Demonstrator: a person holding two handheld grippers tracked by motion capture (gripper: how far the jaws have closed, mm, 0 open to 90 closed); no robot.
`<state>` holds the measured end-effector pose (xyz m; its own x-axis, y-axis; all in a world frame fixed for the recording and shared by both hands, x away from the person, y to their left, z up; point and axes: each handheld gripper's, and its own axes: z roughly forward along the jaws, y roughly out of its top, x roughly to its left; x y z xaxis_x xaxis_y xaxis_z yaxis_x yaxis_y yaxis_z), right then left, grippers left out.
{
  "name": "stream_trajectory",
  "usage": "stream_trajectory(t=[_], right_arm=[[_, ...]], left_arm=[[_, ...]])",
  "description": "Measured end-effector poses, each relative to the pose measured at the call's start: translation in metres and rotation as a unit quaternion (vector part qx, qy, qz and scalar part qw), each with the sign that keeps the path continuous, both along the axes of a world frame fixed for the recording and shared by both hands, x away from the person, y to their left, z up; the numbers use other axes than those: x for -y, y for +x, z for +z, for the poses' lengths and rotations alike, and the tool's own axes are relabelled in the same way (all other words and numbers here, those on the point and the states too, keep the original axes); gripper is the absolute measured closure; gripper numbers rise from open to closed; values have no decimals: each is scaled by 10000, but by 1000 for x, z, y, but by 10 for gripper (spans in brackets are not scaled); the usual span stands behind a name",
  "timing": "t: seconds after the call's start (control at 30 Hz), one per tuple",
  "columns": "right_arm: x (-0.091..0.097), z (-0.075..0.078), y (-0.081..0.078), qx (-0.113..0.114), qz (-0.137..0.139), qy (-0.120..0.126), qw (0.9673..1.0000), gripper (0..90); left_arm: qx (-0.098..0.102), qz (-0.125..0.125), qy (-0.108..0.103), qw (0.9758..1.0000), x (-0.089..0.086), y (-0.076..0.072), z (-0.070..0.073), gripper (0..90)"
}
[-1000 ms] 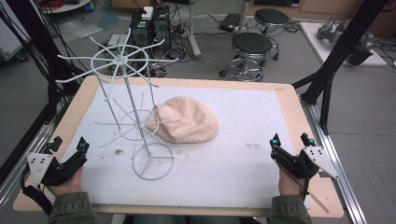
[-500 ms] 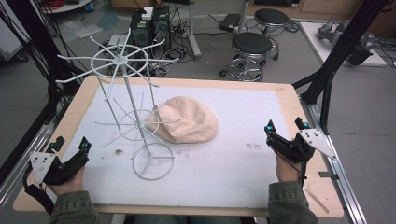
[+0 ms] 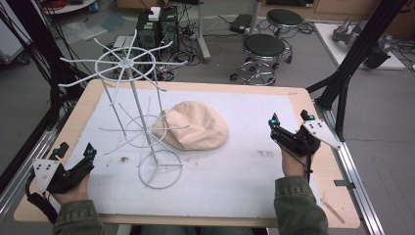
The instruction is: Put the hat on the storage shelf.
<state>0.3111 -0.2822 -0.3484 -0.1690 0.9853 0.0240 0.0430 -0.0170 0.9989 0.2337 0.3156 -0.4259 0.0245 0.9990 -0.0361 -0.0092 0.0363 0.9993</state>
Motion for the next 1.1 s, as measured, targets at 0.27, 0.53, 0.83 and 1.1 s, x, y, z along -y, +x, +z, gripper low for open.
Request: stream_trajectory(t=[0.27, 0.53, 0.83, 1.1], right_arm=[[-13, 1, 23, -129, 285, -40, 9995, 59], [-27, -1, 36, -190, 624, -45, 9979, 60], [-42, -2, 53, -257, 870, -55, 9959, 60], [-46, -3, 66, -395, 1037, -22, 9938, 60]], left_arm=[[-4, 3, -6, 10000, 0, 1, 0, 245], [-6, -1, -12, 10000, 0, 1, 0, 245], [30, 19, -7, 10000, 0, 0, 0, 245], [27, 28, -13, 10000, 0, 1, 0, 245]])
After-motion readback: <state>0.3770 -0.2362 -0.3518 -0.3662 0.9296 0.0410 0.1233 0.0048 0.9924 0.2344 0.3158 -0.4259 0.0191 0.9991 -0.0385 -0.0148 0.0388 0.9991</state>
